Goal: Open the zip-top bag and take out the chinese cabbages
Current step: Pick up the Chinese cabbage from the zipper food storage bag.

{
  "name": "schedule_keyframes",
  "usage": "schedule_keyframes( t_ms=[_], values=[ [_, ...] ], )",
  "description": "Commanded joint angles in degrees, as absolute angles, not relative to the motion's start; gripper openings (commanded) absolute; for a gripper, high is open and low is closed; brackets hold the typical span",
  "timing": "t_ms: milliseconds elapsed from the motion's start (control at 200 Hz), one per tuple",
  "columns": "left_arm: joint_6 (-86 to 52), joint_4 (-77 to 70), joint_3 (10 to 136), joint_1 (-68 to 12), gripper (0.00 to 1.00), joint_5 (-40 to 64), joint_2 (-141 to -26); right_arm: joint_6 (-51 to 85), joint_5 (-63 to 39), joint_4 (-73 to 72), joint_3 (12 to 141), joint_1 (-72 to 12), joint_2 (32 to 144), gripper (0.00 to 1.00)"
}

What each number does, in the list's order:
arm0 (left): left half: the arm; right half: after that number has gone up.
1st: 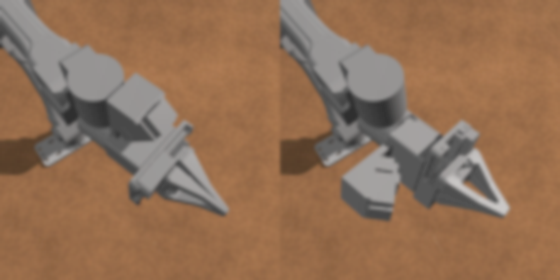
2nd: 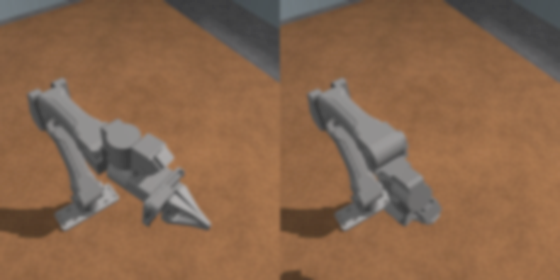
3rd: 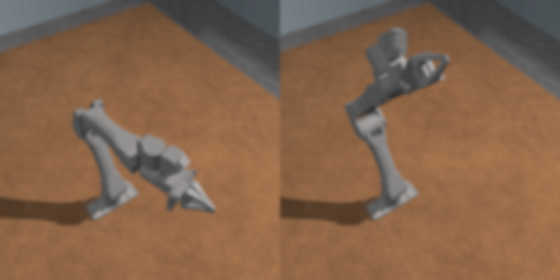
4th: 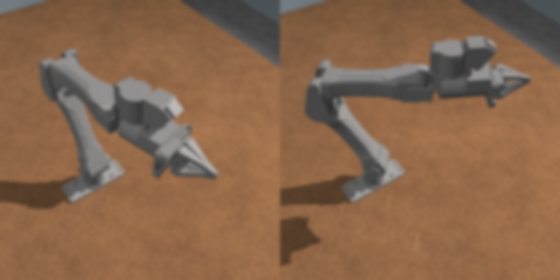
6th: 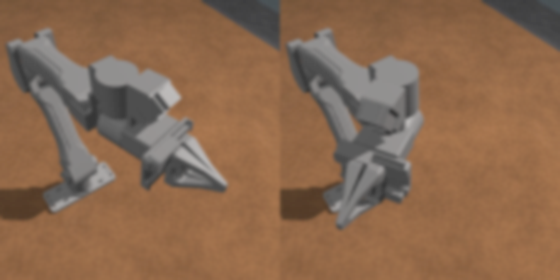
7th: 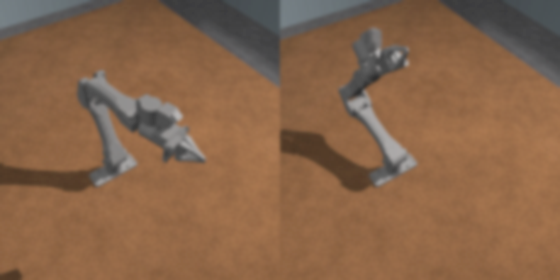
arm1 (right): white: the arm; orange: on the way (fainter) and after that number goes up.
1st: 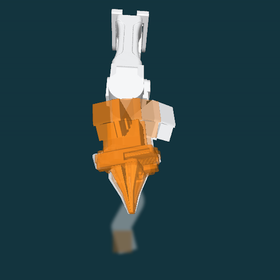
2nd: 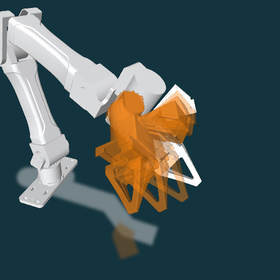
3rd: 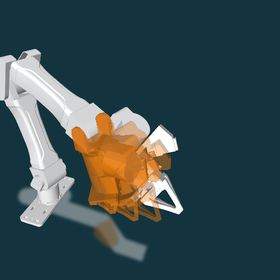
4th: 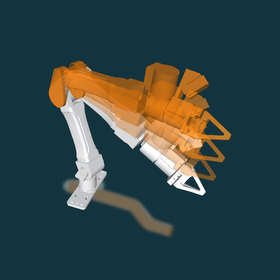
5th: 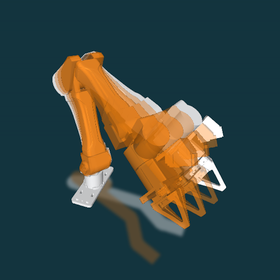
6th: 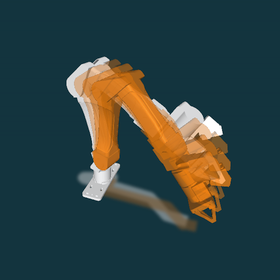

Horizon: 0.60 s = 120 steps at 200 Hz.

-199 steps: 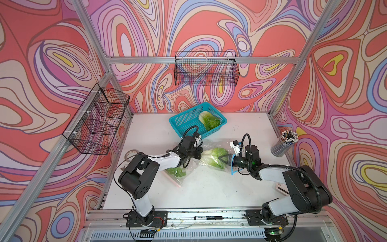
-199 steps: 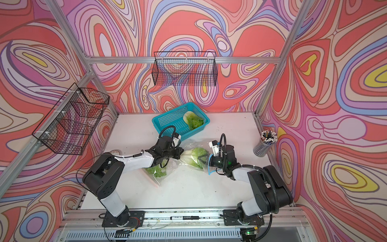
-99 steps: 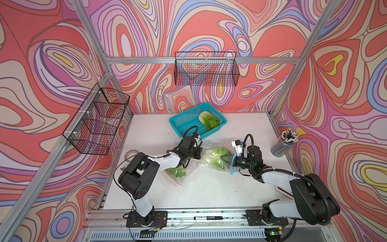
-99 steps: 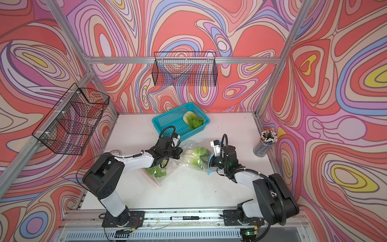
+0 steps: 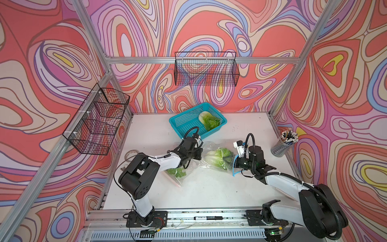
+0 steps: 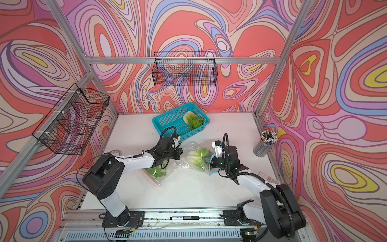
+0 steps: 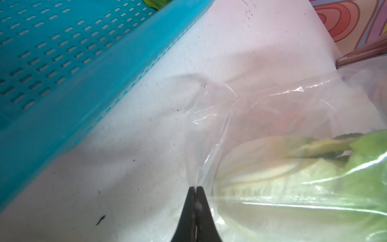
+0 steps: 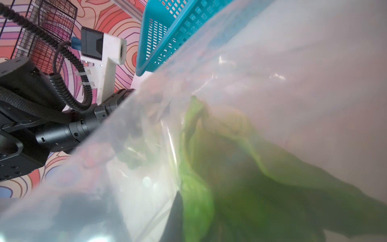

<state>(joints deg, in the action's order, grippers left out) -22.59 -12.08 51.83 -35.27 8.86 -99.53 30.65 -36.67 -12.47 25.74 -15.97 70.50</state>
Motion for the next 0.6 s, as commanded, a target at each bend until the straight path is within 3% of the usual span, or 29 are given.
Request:
schedule_keyframes(
  t_ms=[0,596],
  values=[
    [-22.4,-10.1,51.3,-34.5,0.00,5.5,-101.2,27.7,-34.9,-8.6,27.6,-16.0,68.2,0.06],
    [-22.9,-13.0,50.1,-33.2,0.00,8.2,-101.2,28.0,-34.8,-5.7,27.8,-14.3,64.1,0.08]
  ],
)
